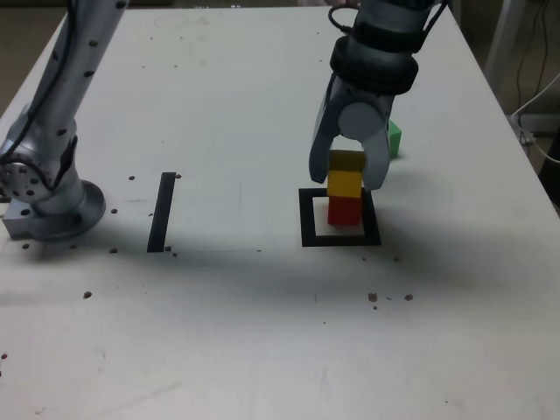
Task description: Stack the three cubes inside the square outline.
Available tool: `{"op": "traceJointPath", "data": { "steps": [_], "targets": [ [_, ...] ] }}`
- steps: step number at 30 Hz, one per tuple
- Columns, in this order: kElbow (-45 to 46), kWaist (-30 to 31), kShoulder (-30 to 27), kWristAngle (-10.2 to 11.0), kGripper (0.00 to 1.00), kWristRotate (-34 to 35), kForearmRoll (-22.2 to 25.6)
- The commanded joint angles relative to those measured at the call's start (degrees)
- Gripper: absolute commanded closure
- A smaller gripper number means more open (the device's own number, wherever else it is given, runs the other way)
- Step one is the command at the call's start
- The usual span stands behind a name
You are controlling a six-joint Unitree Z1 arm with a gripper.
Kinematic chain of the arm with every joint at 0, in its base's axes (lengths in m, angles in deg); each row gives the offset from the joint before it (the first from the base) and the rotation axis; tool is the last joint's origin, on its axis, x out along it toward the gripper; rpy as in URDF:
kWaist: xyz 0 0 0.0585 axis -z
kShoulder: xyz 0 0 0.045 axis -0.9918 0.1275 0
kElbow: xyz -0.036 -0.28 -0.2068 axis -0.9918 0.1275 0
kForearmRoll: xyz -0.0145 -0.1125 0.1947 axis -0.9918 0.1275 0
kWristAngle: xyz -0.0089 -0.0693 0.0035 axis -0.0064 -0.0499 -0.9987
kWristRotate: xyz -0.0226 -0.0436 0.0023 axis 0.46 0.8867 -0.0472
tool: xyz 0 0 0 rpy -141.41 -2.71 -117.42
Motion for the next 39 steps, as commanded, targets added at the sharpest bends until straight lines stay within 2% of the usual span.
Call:
{"op": "traceJointPath", "data": {
  "steps": [1,9,11,13,17,20,28,34,39],
  "targets": [
    [0.34,0.21,0.31,-0.24,0.71,-0.1,-0.52],
    [0.97,0.23,0.31,-0.55,0.71,-0.1,-1.4],
    [1.1,0.23,0.32,-0.59,0.68,-0.17,-1.79],
    [1.37,0.23,0.32,-0.69,0.56,-0.35,-2.37],
    [2.21,0.23,0.26,-0.94,0.2,-0.89,-3.64],
    [2.94,0.23,0.09,-0.97,0.05,-1.06,-4.17],
    [4.71,0.23,-1.2,-0.15,0.01,-0.47,-4.3],
    [5.03,-0.5,-2.71,1.88,0.01,0.19,-4.13],
    [3.37,-3.51,-3.0,2.92,0.01,-0.17,-3.85]
  ]
}}
